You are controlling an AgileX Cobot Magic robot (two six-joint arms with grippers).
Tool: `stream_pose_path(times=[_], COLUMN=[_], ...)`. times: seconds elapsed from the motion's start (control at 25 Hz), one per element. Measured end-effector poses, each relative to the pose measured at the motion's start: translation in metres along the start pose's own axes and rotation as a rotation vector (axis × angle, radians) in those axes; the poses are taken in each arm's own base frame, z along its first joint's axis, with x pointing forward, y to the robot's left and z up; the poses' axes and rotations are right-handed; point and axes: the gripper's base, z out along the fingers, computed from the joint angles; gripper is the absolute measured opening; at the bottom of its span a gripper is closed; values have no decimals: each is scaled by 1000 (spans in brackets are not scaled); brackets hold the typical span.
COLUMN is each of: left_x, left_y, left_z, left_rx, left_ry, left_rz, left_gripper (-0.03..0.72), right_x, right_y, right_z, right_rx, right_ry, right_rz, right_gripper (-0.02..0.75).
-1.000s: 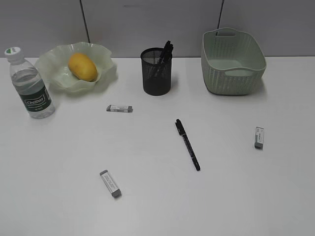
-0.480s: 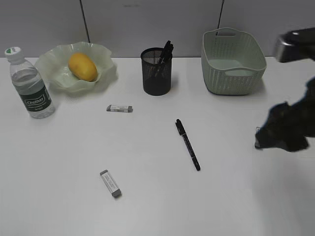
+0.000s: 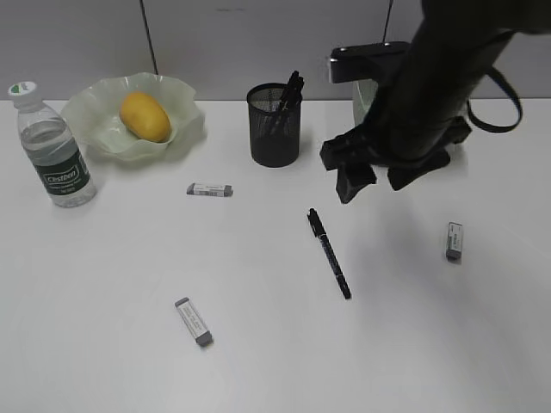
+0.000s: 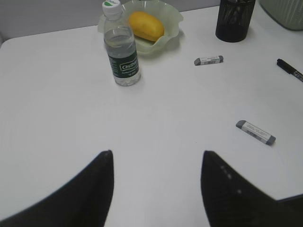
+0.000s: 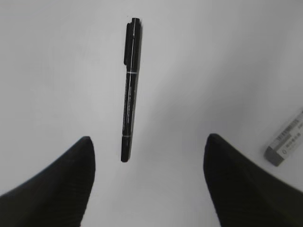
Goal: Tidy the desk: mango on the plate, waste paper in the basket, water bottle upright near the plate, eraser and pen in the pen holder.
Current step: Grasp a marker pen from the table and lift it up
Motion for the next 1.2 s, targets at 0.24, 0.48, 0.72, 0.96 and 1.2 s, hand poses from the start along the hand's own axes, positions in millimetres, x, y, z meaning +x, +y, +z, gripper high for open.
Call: stream_pose_path(times=[0.24,0.48,0.72,0.96,1.2], left_x=[0,0,0,0,0], left_y=[0,0,0,0,0], left_z=[0,0,0,0,0], left_rx=[0,0,0,0,0], left_ry=[0,0,0,0,0], left_rz=[0,0,0,0,0], left_gripper=[445,445,445,445,445], right_x=[-20,-16,-23,-35,-39], right_y=[4,5,7,9,9], right_z=[50,90,113,129,137], right_rx=[12,3,2,1,14], right_ry=[105,187,183,171,193], right_rz=[8,34,41,76,102], right_gripper=[563,561,539,514,447])
